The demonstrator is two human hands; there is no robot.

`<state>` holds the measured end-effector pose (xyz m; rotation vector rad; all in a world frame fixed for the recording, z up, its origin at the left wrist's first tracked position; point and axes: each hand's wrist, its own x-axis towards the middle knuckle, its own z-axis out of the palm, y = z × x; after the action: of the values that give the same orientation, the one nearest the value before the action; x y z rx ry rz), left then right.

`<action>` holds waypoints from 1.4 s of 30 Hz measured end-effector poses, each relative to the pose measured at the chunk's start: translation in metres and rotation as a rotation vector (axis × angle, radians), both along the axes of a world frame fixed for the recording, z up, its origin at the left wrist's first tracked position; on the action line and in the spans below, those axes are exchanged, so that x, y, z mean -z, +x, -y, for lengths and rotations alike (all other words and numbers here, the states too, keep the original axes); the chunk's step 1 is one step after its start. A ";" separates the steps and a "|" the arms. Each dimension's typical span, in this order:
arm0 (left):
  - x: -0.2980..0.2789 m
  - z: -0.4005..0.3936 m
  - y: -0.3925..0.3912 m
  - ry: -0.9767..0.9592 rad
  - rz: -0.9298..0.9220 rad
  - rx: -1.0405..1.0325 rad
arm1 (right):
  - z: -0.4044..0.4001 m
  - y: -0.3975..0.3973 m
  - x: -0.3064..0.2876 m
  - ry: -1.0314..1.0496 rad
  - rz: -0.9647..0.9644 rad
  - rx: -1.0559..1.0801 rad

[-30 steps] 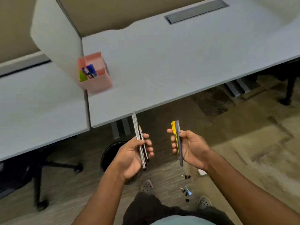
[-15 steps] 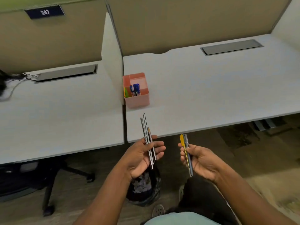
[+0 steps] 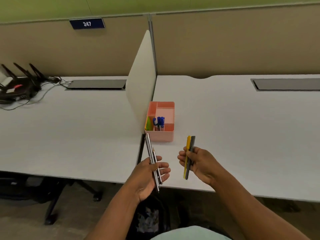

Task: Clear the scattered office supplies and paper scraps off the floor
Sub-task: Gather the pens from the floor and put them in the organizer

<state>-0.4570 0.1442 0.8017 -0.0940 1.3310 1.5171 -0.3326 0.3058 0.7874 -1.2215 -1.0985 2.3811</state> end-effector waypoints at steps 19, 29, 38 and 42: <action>-0.016 -0.066 -0.054 0.034 -0.022 -0.293 | -0.118 -0.167 0.065 0.919 0.250 -0.380; -0.005 -0.094 -0.084 0.029 -0.071 -0.306 | -0.127 -0.158 0.057 0.996 0.256 -0.238; -0.016 -0.202 -0.149 -0.163 -0.545 -0.138 | -0.141 -0.136 0.070 0.982 0.293 -0.126; 0.000 -0.241 -0.184 -0.232 -0.807 -0.092 | -0.148 -0.132 0.067 1.034 0.215 -0.057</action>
<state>-0.6415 0.3852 0.8021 0.3520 2.1607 1.5281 -0.4643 0.4534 0.7203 -1.0173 -2.0450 1.3041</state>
